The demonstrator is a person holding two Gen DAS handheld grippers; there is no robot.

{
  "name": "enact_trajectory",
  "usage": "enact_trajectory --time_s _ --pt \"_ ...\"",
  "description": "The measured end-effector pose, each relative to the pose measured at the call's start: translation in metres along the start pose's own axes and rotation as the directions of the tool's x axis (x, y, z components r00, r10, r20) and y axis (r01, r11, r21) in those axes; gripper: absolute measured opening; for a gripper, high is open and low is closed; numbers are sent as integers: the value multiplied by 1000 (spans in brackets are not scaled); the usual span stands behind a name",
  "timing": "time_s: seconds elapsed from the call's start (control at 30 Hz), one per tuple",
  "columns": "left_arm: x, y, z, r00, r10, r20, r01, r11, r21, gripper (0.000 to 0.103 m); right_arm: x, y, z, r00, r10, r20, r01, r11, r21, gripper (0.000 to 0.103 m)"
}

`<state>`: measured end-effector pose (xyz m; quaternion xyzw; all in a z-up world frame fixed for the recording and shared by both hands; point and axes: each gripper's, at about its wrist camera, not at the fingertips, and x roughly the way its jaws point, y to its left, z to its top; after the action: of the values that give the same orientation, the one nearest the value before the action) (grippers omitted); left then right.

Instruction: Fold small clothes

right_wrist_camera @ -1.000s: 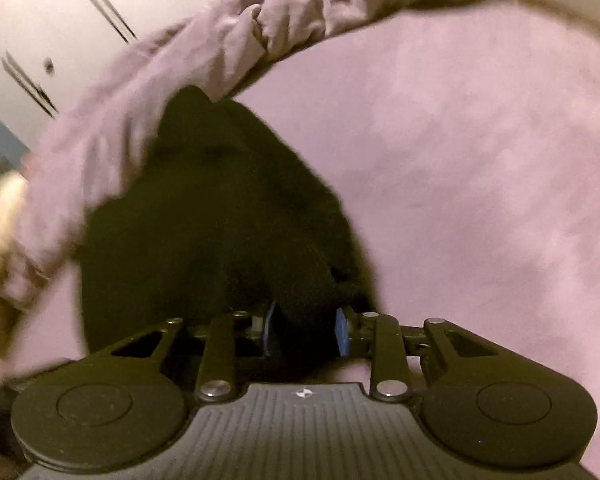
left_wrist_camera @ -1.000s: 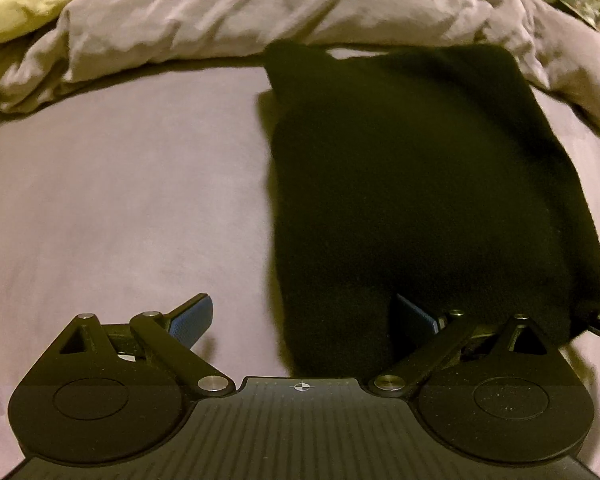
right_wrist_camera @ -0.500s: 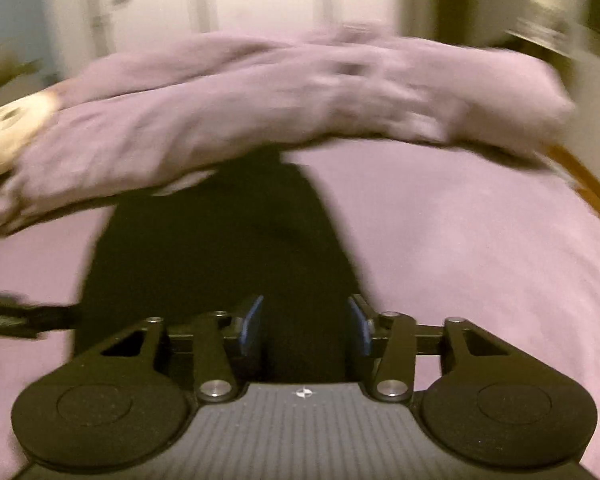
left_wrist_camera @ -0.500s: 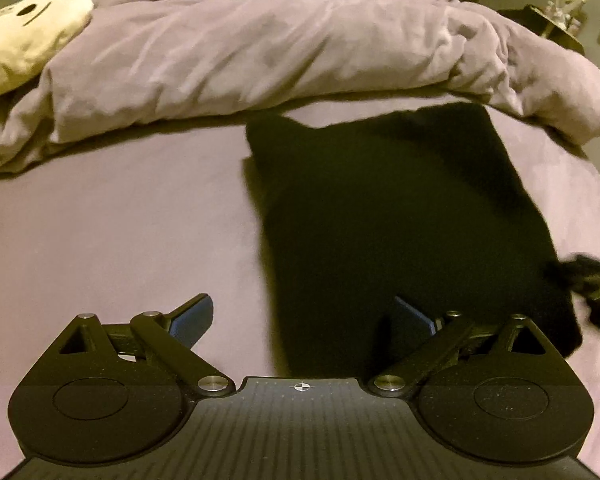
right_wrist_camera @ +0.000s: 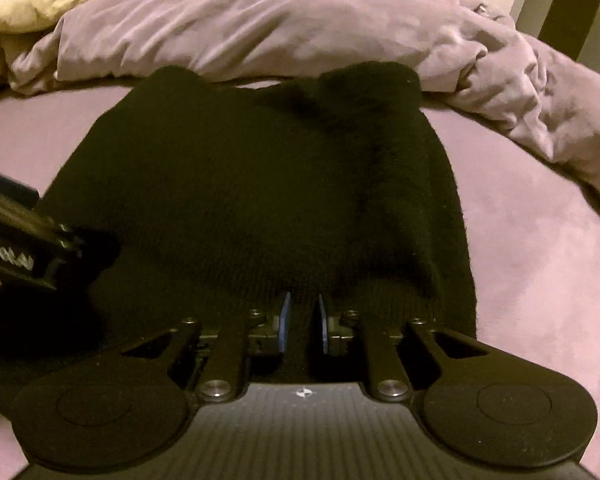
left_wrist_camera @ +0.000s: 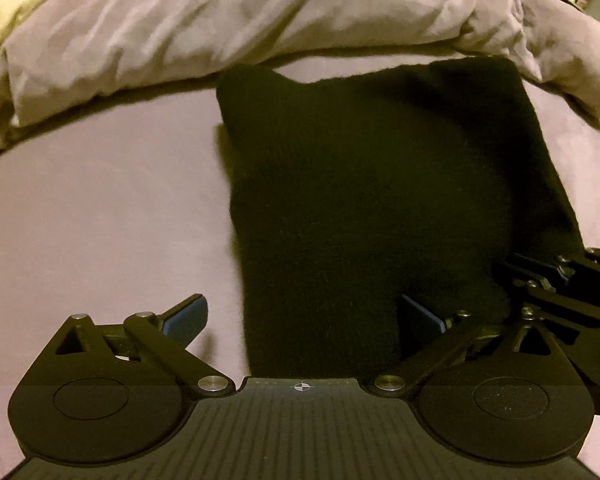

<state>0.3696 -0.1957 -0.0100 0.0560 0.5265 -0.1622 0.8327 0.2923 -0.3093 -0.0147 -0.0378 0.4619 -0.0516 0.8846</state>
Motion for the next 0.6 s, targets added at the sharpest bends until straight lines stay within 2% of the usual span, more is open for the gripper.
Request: enact_trajectory --time_s 0.07,0.13,0.2,0.27,0.37,0.43,0.47,0.53,0.57,0.6 --pt "-4 6 3 1000 -25 -12 24 999 -34 103 -14 0 3 1000 24 -1 -24 1000 16 13" --pt "-13 14 5 999 -42 2 42 998 -49 103 -31 -6 8 998 44 33 -45 998 46 15" --pt "-23 23 8 998 -47 30 49 996 -74 103 -47 -16 14 995 34 94 -44 994 98 26" --pt "-26 30 12 998 -38 52 42 996 -85 103 -50 -24 19 993 3 120 -18 993 119 42" --pt "-17 34 18 996 -89 16 91 990 -108 103 -25 -36 20 997 -70 42 65 992 110 54" --pt "-12 33 18 989 -145 -11 143 983 -116 103 -7 -50 15 1000 -21 1 21 990 140 63" --pt "-9 33 17 985 -173 -24 169 979 -117 103 -1 -60 13 1000 5 5 -6 984 178 72" --pt "-2 37 15 974 -222 -51 214 967 -140 102 7 -80 10 997 73 0 -71 966 250 84" --pt "-1 39 15 971 -233 -57 221 963 -156 102 11 -92 8 993 115 -5 -108 951 291 89" --pt "2 42 15 965 -253 -65 238 954 -183 101 16 -101 5 985 170 -8 -158 929 335 89"
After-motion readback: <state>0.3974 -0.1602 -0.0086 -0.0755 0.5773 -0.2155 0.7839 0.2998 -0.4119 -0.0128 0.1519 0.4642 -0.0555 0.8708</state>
